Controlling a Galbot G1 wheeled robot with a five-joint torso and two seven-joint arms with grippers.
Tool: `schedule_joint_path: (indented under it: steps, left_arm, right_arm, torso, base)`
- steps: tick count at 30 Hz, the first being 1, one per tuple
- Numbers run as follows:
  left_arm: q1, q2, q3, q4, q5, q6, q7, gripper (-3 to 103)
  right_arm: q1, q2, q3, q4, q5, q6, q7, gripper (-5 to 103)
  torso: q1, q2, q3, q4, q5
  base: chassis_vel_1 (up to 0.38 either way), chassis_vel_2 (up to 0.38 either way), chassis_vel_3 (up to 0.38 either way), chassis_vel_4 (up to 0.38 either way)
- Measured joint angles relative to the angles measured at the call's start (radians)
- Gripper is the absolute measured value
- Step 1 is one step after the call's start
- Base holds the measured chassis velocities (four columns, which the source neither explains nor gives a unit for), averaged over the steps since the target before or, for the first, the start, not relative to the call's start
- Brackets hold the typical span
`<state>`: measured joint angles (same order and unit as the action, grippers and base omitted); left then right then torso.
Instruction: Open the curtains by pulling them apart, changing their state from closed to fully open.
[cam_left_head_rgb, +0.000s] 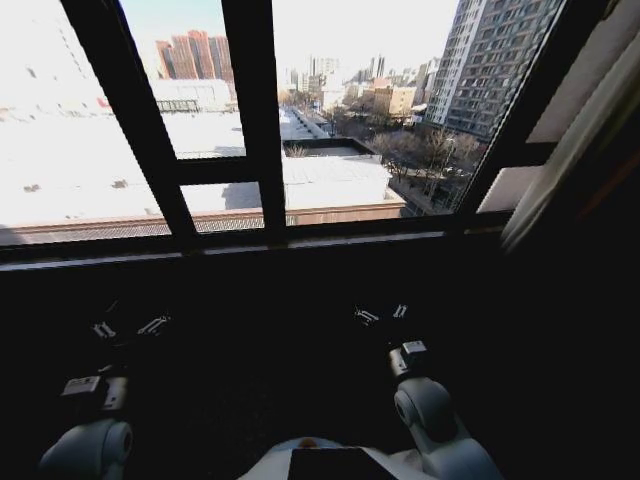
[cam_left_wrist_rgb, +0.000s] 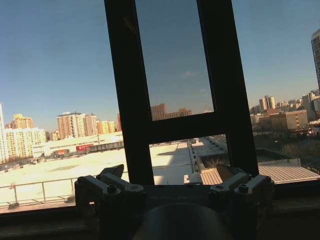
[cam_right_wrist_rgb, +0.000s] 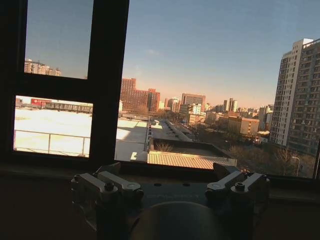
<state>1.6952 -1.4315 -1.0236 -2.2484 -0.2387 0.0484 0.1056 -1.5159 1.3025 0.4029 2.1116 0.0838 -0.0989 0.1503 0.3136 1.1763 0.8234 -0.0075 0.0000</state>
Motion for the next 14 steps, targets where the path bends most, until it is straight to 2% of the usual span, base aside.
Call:
schedule_joint_path:
  steps: [6,14]
  left_arm:
    - [-0.002,-0.003,0.009,0.005,0.003,0.0,-0.001,100]
    - [-0.002,-0.006,0.016,0.008,0.004,-0.002,-0.001,100]
  right_arm:
    - [-0.003,0.0,0.005,-0.003,0.0,0.008,0.0,100]
    - [-0.013,-0.002,0.013,0.001,-0.032,0.012,-0.011,100]
  torso:
    - [0.0,0.0,0.0,-0.0002,-0.0001]
    - [0.001,-0.001,0.001,-0.0003,0.0005]
  base:
    - [0.11,-0.067,-0.156,0.038]
    - [-0.023,0.018,0.045,-0.001]
